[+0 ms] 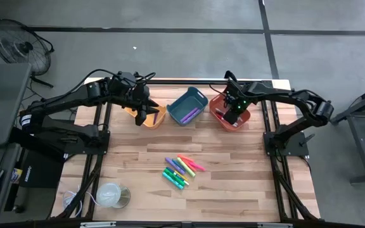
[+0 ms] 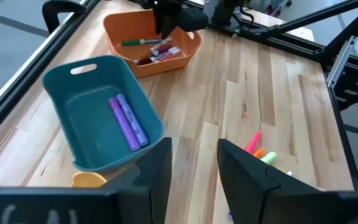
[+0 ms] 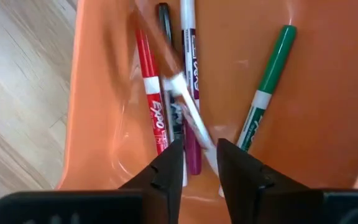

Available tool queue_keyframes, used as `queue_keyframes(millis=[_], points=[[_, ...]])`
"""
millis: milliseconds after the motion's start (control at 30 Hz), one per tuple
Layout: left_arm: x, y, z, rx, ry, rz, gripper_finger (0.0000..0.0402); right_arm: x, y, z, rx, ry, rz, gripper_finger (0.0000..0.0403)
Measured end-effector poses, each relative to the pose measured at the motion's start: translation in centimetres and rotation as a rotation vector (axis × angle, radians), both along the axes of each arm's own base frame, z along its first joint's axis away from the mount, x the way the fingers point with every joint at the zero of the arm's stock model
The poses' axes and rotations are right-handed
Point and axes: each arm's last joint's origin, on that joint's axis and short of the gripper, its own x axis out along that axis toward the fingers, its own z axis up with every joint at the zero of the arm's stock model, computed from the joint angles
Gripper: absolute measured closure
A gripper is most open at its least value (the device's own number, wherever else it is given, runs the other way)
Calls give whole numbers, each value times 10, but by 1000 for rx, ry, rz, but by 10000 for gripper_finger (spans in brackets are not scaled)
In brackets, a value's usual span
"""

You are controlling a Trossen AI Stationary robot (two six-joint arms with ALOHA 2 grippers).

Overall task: Pick & Place Markers
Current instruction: Put the brown marker pen into the orange bin, then put the pink pen into the yellow bin

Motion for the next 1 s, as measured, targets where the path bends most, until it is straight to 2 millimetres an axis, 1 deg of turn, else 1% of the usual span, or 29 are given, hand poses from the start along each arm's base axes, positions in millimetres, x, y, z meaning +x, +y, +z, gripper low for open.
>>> queue_keyframes(millis=[133, 200, 367, 467, 567, 667, 733, 833, 1000], points=[[0, 0, 0, -1, 3, 0, 276, 0, 0, 0, 5, 4, -16, 308], [-1, 0, -1, -6, 11, -3, 276, 0, 0, 4, 13, 10, -30, 307], [-2, -1, -3, -37, 39, -1, 276, 5, 1, 26, -16, -9, -20, 305], [-4, -2, -3, -40, 44, 2, 276, 12, 5, 44, -44, -30, -19, 305], [-11, -4, 1, -27, 24, -5, 276, 22, 11, 59, -50, -66, -8, 305], [-22, -8, 7, -16, -12, -14, 276, 34, 23, 72, -54, -113, -1, 304], [-32, -11, 8, -7, -36, -13, 276, 41, 34, 77, -51, -134, 15, 304], [-50, -17, 1, -7, -58, -5, 276, 52, 53, 79, -40, -166, 39, 304], [-73, -26, -12, -63, -162, -15, 276, 66, 94, 81, -17, -212, 98, 304]])
